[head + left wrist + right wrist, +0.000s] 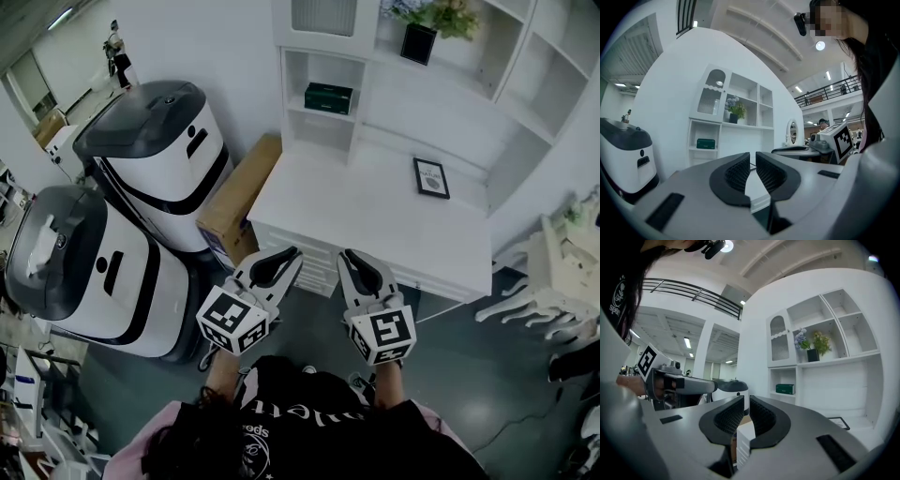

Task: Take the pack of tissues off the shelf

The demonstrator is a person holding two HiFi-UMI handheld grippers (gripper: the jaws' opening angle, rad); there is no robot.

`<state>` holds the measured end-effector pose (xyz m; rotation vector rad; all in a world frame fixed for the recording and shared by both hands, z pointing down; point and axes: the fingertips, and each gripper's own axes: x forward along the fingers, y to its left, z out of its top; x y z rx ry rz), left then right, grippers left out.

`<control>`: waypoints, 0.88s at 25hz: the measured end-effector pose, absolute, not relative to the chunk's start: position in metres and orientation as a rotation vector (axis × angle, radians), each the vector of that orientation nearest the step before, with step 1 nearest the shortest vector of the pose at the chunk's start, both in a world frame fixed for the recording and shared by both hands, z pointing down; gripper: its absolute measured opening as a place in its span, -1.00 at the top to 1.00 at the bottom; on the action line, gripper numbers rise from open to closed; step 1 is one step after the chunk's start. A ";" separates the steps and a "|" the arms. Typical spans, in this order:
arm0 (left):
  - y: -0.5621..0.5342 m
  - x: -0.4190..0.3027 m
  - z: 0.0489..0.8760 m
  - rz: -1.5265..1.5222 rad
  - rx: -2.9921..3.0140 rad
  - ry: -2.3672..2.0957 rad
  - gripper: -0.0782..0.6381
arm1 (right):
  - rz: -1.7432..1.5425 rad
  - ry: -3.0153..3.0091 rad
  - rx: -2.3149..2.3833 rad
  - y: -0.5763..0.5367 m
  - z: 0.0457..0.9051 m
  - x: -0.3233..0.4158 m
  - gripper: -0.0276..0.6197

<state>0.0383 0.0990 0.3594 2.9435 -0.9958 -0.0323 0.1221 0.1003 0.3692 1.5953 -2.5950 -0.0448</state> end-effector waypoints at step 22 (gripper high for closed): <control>-0.008 0.015 0.394 0.044 2.874 -1.037 0.64 | 0.034 -2.589 1.580 -0.009 0.396 0.113 0.71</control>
